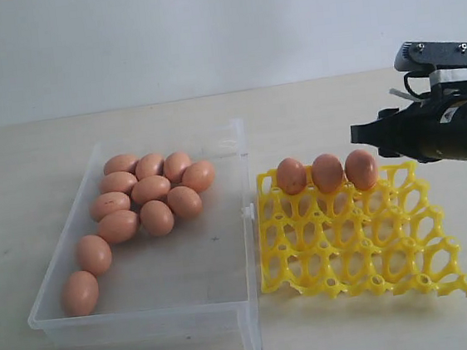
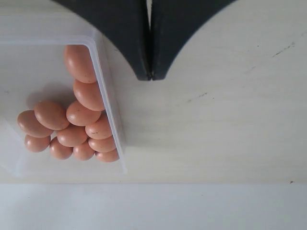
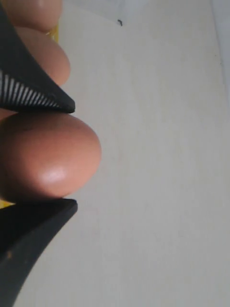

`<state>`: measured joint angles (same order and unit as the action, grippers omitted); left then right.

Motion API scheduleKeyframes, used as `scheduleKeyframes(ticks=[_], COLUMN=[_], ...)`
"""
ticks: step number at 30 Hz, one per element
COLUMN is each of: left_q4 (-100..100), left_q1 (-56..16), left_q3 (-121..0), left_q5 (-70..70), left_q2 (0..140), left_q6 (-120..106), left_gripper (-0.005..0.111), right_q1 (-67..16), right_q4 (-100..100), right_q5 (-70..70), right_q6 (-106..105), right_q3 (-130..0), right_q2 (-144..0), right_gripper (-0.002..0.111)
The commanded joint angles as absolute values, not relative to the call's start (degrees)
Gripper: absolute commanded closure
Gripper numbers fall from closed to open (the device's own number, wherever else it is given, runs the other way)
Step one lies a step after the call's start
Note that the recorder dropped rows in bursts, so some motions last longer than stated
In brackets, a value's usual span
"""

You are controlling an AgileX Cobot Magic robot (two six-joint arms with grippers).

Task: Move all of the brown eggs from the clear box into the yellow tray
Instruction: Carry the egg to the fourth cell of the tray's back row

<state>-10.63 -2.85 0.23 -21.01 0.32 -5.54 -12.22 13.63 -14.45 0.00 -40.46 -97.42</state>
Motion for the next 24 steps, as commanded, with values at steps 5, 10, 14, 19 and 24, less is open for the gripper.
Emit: scheduleKeyframes(ticks=[5, 10, 14, 19, 24], left_q4=[-10.77, -10.77, -10.77, -10.77, -10.77], left_q1=[-2.79, -2.79, -2.79, -2.79, -2.79], left_q3=[0.00, 0.00, 0.00, 0.00, 0.00], left_q5=[-20.79, -20.79, -20.79, -20.79, -20.79], left_q2=[0.00, 0.00, 0.00, 0.00, 0.00], left_q6=[-5.66, -5.66, -5.66, -5.66, -5.66], left_gripper=[0.107, 0.107, 0.107, 0.107, 0.107], right_q1=[-11.61, -11.59, -10.83, -9.32, -9.32], right_q4=[12.89, 12.89, 12.89, 12.65, 11.79], right_q5=[-14.92, -14.53, -14.29, -13.60, -13.44], right_q6=[0.46, 0.55, 0.60, 1.71, 1.71], right_q3=[-40.25, -40.25, -40.25, -40.25, -40.25], right_q2=[-100.44, -100.82, -100.82, -100.82, -100.82], right_gripper=[0.097, 0.097, 0.097, 0.097, 0.097])
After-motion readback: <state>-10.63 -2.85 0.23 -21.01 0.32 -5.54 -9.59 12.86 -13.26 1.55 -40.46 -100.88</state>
